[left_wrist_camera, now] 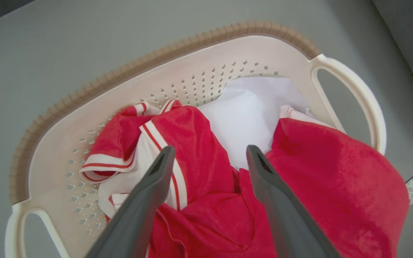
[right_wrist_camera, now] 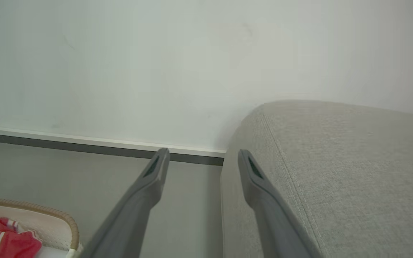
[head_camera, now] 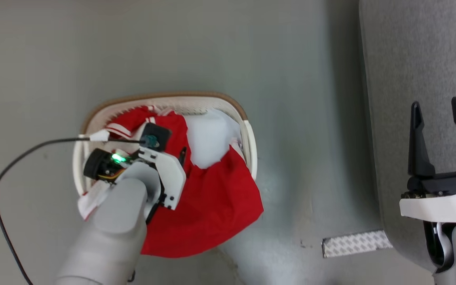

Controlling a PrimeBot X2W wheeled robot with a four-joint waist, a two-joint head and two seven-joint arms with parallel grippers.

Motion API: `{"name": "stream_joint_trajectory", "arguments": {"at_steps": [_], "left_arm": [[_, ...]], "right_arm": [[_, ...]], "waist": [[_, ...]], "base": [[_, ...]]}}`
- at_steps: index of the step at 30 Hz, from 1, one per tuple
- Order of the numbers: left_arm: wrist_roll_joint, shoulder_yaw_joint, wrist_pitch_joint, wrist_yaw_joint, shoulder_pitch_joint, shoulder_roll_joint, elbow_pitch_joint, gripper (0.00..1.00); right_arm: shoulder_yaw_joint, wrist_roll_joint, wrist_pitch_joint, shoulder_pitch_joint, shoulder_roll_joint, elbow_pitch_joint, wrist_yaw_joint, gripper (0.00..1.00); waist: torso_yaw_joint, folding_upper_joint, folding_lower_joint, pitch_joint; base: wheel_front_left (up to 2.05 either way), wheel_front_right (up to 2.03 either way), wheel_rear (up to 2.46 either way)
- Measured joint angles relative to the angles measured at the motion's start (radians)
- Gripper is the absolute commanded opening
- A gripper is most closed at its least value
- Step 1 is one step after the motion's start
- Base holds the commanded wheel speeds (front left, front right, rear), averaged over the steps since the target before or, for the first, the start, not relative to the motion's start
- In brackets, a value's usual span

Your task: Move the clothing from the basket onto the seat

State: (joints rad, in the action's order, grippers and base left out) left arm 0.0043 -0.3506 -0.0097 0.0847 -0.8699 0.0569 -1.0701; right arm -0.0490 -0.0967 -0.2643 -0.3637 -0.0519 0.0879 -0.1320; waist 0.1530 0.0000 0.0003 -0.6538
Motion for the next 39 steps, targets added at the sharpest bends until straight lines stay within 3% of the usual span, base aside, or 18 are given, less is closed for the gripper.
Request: {"name": "stream_joint_trajectory", "arguments": {"at_steps": [9, 20, 39], "left_arm": [[-0.013, 0.02, 0.025, -0.062, -0.112, 0.04, -0.097, 1.0], [-0.015, 0.011, 0.041, -0.118, -0.172, 0.073, -0.161, 1.0], [-0.012, -0.029, 0.076, -0.138, -0.203, 0.138, -0.195, 1.0]], "right_arm": [[-0.016, -0.047, 0.0, -0.04, 0.0, -0.036, 0.0, 1.0], [-0.005, -0.085, 0.0, -0.065, 0.0, -0.038, 0.0, 1.0], [0.022, -0.15, 0.0, -0.078, 0.0, -0.024, 0.0, 1.0]], "waist": [[0.054, 0.0, -0.0002, -0.141], [0.085, 0.0, -0.0002, -0.214], [0.143, 0.0002, -0.0002, -0.262]], "base": [[0.0, 0.0, 0.0], [0.0, 0.0, 0.0], [0.0, 0.0, 0.0]]}}
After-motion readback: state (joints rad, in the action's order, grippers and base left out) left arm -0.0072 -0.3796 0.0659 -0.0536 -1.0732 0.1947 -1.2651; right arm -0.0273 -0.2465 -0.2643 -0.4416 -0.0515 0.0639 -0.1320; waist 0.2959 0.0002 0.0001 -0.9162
